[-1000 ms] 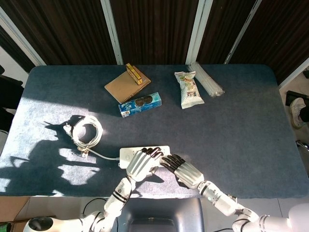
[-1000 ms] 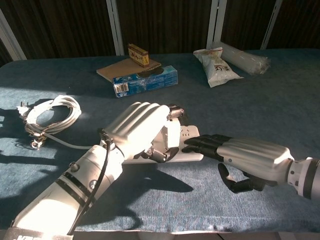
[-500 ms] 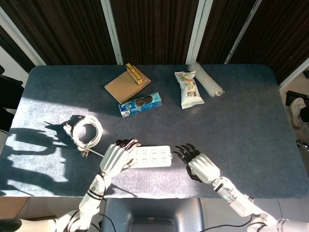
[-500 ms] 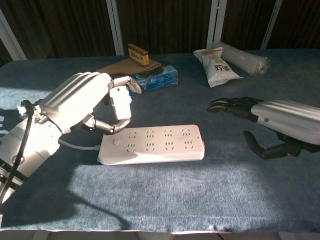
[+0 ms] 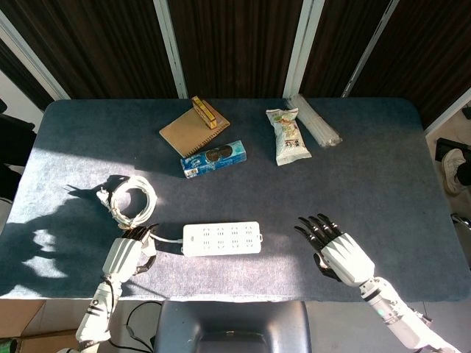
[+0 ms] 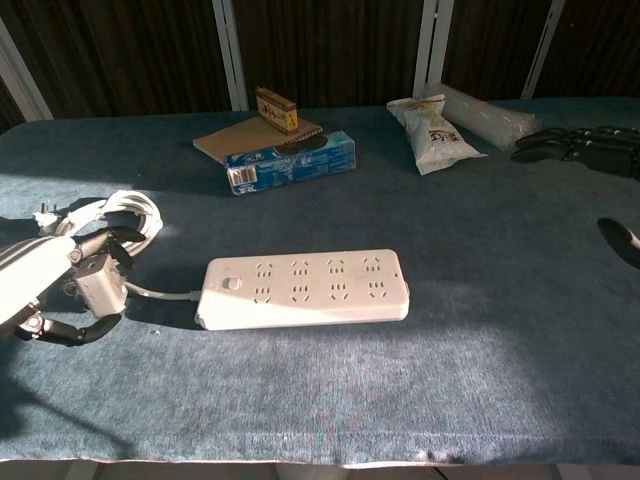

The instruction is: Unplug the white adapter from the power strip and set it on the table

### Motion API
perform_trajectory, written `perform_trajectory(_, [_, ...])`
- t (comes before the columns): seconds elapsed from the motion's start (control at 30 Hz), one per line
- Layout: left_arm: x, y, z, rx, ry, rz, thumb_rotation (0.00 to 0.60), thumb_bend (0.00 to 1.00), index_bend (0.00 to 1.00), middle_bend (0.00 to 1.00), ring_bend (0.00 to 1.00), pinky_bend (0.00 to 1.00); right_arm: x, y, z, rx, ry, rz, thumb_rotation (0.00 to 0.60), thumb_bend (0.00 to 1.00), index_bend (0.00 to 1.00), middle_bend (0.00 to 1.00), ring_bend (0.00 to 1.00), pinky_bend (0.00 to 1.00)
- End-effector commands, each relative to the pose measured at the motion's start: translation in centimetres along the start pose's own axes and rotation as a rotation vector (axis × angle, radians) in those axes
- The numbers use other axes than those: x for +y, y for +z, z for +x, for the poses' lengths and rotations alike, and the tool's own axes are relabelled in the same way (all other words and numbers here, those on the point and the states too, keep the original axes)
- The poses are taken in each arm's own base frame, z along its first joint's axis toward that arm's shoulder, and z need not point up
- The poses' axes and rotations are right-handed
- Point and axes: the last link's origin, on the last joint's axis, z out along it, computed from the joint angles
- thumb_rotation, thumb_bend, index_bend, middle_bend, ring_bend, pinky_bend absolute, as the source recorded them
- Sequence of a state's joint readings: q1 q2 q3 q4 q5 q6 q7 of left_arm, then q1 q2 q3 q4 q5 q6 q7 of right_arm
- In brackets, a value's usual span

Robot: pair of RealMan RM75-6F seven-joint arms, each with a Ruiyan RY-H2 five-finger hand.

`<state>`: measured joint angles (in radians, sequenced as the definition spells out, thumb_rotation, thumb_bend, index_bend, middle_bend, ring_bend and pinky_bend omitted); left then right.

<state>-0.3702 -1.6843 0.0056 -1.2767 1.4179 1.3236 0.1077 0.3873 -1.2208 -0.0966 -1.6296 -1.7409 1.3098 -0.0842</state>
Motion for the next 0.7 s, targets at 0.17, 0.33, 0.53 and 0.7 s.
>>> perform_trajectory(0.17, [-1.7,-0.7,1.3,0.042,-0.02,0.04,0.6,0.37,0.0,0.0,0.0,0.19,2.1,-2.8,1.3,-0.073,-0.014,-0.196,0.6,0.46,0.0,0.07,0.0,0.0])
perform_trajectory(0.33, [-4.2,-4.1,5.7,0.13,0.082,0.052,0.6,0.37,0.0,0.0,0.0,0.16,3.8,-6.5,3.0,-0.074,-0.044,-0.372,0.6,0.37,0.0,0.05,0.0,0.0])
perform_trajectory(0.53, [-7.1,-12.3,10.8,0.047,0.155,0.208,0.6,0.37,0.0,0.0,0.0,0.15,5.7,-12.8,3.6,0.002,-0.133,-0.623,0.6,0.35,0.0,0.05,0.0,0.0])
perform_trajectory(0.7, [-7.6,-13.8,12.4,0.088,0.141,0.209,0.6,0.37,0.0,0.0,0.0,0.14,6.7,-15.6,4.8,0.171,-0.081,-0.7,0.6,0.3,0.0,0.01,0.0,0.0])
